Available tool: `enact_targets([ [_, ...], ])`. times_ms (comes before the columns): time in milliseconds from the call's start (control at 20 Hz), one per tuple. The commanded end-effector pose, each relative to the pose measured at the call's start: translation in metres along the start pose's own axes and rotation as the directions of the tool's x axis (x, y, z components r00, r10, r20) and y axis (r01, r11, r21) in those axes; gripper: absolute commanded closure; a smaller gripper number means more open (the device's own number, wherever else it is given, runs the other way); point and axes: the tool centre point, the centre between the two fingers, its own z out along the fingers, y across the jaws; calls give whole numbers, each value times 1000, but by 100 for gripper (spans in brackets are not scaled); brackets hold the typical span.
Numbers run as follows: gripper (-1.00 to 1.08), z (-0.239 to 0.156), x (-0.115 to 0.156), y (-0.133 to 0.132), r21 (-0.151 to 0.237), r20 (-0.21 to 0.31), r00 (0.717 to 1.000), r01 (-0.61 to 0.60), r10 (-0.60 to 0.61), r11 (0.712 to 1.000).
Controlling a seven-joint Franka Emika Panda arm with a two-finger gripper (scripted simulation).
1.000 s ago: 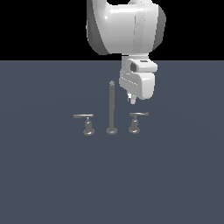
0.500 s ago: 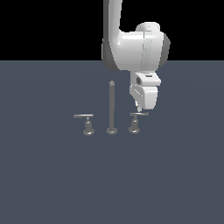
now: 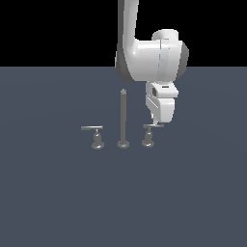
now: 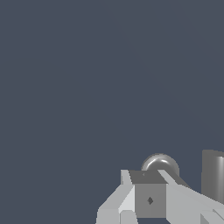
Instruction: Turn on the faucet by rotating a designated handle.
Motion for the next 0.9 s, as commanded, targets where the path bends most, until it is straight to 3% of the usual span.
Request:
enact_targets([
  [0,108,0,2,3,0,0,1000,0,0,1000],
  [400,108,0,19,31,0,0,1000,-1,1,1000],
  [500,108,0,13,23,8,1,1000,7,-7,1000],
  [850,108,0,11,47,5,1,1000,4,-4,1000],
])
